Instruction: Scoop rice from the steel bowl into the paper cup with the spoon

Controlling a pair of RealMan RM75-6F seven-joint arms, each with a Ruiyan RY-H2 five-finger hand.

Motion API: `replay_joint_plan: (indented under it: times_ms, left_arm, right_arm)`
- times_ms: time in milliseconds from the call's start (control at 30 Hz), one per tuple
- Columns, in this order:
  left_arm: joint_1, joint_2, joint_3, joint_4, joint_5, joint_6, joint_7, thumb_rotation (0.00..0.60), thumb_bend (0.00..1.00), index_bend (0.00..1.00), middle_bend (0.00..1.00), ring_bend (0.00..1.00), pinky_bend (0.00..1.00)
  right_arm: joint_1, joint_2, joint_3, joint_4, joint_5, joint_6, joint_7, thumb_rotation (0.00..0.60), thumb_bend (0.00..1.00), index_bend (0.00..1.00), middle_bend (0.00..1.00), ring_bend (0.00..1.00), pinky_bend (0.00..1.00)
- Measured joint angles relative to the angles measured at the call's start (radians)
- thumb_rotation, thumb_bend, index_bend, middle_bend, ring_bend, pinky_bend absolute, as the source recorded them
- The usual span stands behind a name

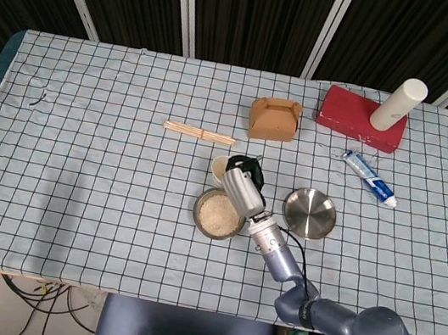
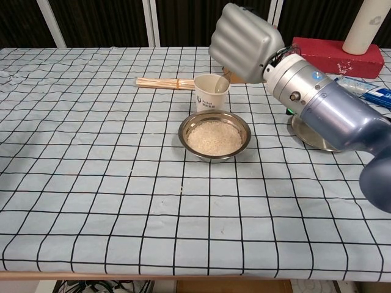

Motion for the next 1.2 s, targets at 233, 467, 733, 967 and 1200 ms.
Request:
replay_joint_plan:
  times_ms: [233, 467, 733, 967, 1200]
  left_arm:
    - [-0.002, 0.004, 0.000, 0.001, 0.000, -0.005, -0.007, 0.600, 0.02, 0.00, 0.00, 0.00, 0.00]
    - [-0.002, 0.004, 0.000, -0.001, -0.001, -0.006, -0.007, 0.600, 0.02, 0.00, 0.00, 0.00, 0.00]
    - [0.004, 0.001, -0.001, 0.008, 0.010, 0.013, -0.010, 0.600, 0.02, 0.00, 0.00, 0.00, 0.00]
    - [0.007, -0.008, 0.005, 0.014, 0.023, 0.022, 0.007, 0.600, 0.02, 0.00, 0.00, 0.00, 0.00]
    - [0.013, -0.018, 0.009, 0.018, 0.029, 0.033, 0.024, 0.600, 0.02, 0.00, 0.00, 0.00, 0.00]
  right_arm:
    - [0.002, -0.009, 0.038, -0.001, 0.009, 0.007, -0.014, 0.600, 0.42, 0.63, 1.00, 1.00, 1.00]
    - [-0.013, -0.001, 0.091, -0.059, 0.030, 0.044, 0.009, 0.600, 0.42, 0.63, 1.00, 1.00, 1.00]
    - [-0.117, 0.032, 0.158, -0.244, 0.119, 0.141, 0.080, 0.600, 0.42, 0.63, 1.00, 1.00, 1.00]
    - [-0.292, 0.143, 0.087, -0.394, 0.160, 0.208, 0.176, 0.600, 0.42, 0.63, 1.00, 1.00, 1.00]
    - [-0.395, 0.156, 0.018, -0.393, 0.197, 0.233, 0.277, 0.600, 0.42, 0.63, 1.00, 1.00, 1.00]
